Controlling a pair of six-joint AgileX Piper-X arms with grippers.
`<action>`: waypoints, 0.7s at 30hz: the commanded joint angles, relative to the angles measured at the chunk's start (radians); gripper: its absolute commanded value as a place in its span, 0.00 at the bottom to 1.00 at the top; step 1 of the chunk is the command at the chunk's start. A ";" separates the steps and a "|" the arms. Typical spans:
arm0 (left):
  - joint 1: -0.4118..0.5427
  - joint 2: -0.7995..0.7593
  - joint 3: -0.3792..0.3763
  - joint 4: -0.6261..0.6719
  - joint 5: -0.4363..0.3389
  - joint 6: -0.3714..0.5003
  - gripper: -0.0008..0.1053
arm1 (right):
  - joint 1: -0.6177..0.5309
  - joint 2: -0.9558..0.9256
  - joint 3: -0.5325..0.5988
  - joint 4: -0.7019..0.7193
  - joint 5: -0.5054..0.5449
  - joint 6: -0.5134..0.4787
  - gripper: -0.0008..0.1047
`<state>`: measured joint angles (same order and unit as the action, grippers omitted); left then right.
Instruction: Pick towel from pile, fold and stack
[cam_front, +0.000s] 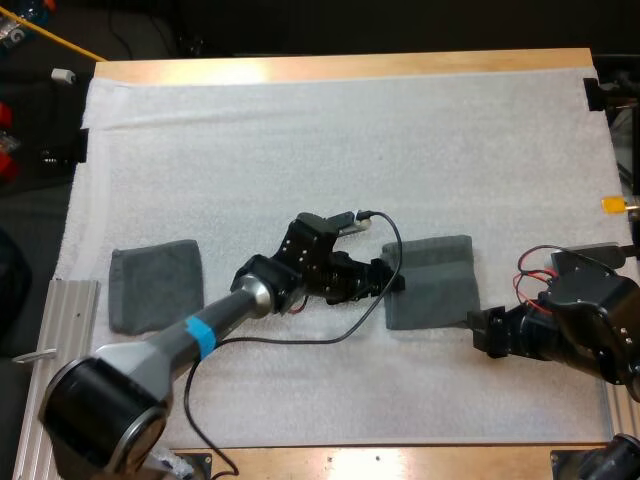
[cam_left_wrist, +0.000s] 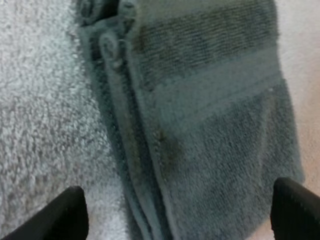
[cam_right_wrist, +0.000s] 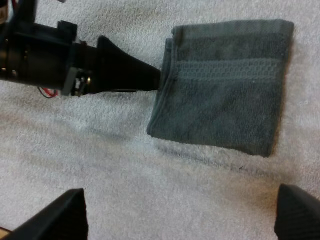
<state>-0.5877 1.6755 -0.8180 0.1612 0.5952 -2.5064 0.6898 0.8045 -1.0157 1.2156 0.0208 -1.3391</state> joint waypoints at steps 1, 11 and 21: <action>-0.003 0.008 -0.012 0.002 0.006 -0.010 0.68 | 0.002 0.000 -0.005 0.009 0.000 -0.009 0.71; -0.003 0.068 -0.057 0.063 0.024 -0.010 0.68 | 0.002 0.000 -0.005 0.009 0.000 -0.009 0.71; -0.034 0.128 -0.142 0.093 0.069 -0.054 0.67 | 0.002 0.000 -0.005 0.009 0.000 -0.009 0.71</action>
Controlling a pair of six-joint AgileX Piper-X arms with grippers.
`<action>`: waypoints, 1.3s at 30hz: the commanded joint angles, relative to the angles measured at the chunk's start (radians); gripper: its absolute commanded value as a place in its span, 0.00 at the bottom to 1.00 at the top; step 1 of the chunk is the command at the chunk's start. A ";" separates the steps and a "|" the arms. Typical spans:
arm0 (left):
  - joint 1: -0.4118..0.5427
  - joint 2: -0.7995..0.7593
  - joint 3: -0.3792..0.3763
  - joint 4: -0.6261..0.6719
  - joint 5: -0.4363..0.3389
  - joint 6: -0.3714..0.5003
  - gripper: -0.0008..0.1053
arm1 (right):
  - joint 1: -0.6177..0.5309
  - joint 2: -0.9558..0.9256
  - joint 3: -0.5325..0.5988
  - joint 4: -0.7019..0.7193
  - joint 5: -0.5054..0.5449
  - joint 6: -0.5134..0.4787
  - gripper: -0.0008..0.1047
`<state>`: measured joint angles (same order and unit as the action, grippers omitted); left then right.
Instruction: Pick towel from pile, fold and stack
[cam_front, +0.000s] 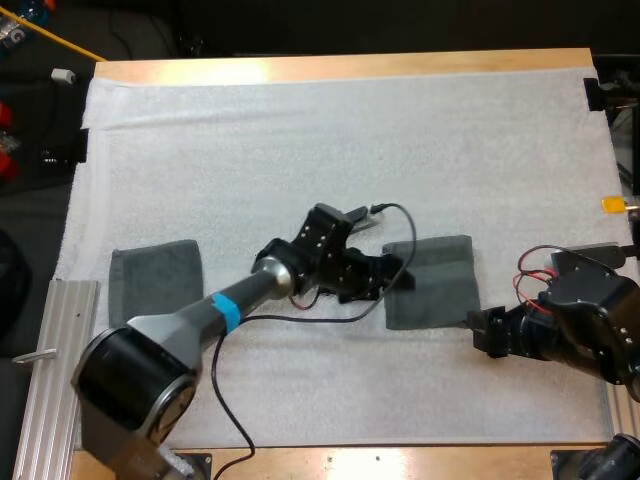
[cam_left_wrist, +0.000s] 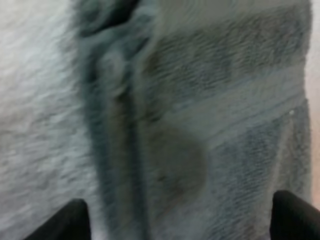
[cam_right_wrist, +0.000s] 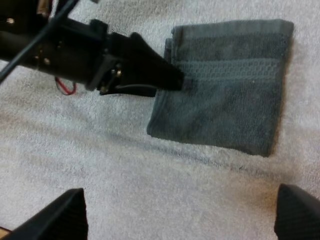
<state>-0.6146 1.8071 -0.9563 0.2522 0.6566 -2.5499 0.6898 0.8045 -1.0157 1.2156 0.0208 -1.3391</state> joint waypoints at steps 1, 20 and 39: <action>-0.020 0.008 -0.023 0.019 0.006 -0.010 0.67 | 0.002 0.000 -0.005 0.012 0.000 -0.009 0.71; -0.054 0.045 -0.106 0.089 0.039 0.022 0.01 | 0.002 0.000 -0.005 0.046 0.000 -0.009 0.71; 0.226 -0.287 -0.111 0.670 -0.195 0.647 0.01 | 0.002 0.000 -0.005 0.046 0.003 -0.012 0.71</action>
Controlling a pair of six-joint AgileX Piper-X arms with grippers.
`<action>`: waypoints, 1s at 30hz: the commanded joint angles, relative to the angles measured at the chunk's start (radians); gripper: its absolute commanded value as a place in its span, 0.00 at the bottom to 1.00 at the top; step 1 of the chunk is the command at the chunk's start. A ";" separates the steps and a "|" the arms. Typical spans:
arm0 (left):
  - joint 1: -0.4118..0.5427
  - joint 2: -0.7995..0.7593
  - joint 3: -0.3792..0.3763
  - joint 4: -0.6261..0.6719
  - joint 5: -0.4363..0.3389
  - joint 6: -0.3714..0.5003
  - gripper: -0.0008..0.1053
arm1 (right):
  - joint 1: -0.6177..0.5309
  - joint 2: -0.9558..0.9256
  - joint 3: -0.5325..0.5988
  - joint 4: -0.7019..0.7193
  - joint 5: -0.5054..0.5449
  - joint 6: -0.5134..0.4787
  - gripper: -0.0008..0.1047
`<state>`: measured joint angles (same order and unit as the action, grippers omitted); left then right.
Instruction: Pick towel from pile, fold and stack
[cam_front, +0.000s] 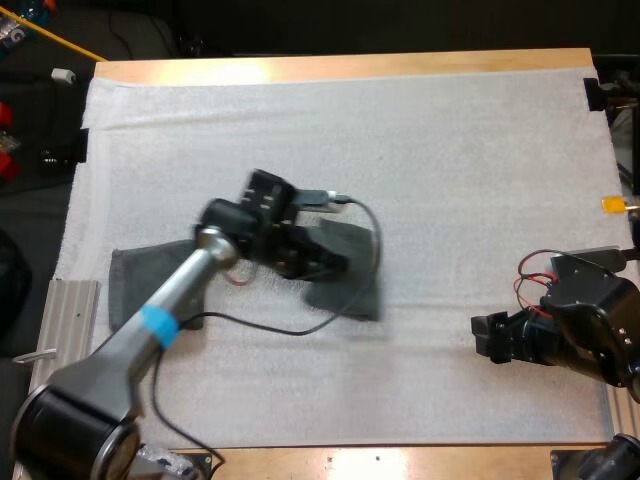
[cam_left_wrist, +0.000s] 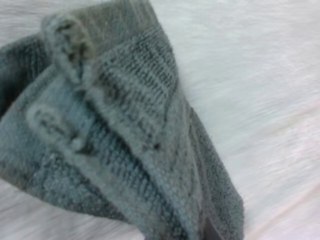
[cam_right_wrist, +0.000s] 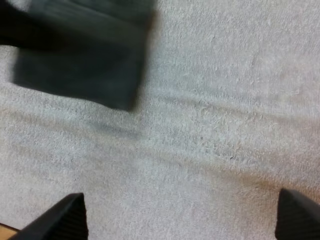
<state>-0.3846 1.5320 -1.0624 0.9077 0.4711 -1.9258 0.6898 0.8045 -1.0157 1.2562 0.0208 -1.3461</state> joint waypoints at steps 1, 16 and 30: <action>0.027 -0.038 -0.005 0.053 -0.048 0.061 0.01 | 0.002 0.000 -0.005 0.006 0.003 -0.005 0.71; 0.382 -0.181 -0.034 0.338 -0.345 0.331 0.01 | 0.002 0.000 -0.005 0.006 0.003 -0.005 0.71; 0.525 -0.181 -0.059 0.365 -0.461 0.361 0.01 | 0.002 0.000 -0.005 0.006 0.003 -0.005 0.71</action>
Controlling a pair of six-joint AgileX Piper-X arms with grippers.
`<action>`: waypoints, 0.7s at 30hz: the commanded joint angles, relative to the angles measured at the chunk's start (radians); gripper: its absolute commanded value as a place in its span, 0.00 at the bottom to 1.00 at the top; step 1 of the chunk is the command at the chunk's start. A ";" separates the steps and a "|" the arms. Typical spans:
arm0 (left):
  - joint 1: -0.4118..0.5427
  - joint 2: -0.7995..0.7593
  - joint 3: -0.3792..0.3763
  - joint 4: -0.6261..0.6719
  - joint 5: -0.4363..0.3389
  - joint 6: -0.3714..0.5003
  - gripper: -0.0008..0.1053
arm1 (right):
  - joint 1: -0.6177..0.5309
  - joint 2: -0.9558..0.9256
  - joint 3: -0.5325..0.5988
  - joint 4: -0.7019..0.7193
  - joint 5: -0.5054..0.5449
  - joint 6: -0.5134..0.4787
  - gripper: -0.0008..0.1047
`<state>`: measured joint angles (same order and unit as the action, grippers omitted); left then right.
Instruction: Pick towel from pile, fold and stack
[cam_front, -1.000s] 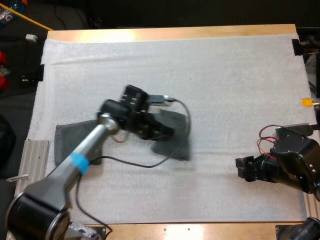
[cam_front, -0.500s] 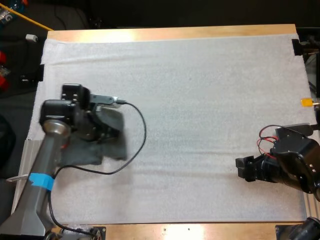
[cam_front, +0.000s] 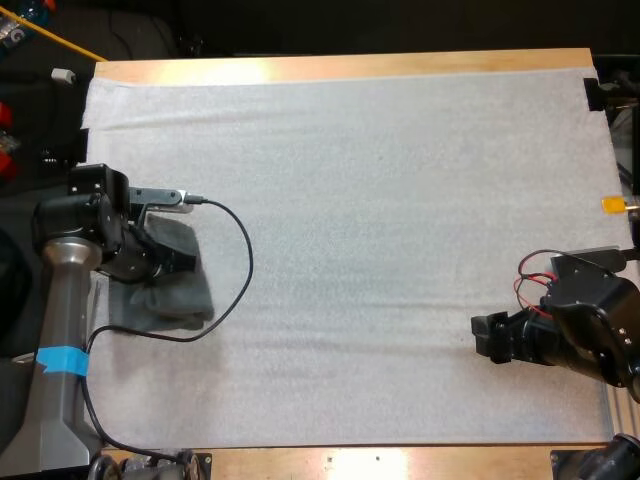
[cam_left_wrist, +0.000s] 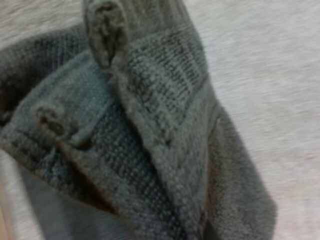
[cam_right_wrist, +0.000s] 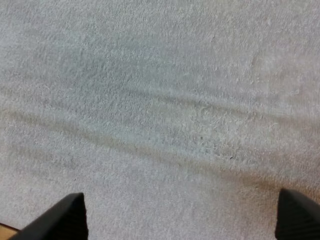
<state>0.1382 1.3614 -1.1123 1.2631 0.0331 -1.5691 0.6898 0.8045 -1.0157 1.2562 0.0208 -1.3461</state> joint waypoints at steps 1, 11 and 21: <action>0.002 -0.010 -0.009 0.010 -0.034 0.004 0.01 | 0.002 0.000 -0.005 0.006 0.003 -0.005 0.71; 0.002 0.044 -0.009 0.005 -0.067 0.027 0.27 | 0.002 0.000 -0.005 0.006 -0.001 -0.005 0.71; 0.002 0.053 -0.009 0.003 -0.349 -0.008 0.53 | 0.002 0.000 -0.005 0.006 -0.001 -0.005 0.71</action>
<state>0.1391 1.4158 -1.1123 1.2584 -0.2781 -1.5614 0.6898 0.8045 -1.0157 1.2562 0.0208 -1.3461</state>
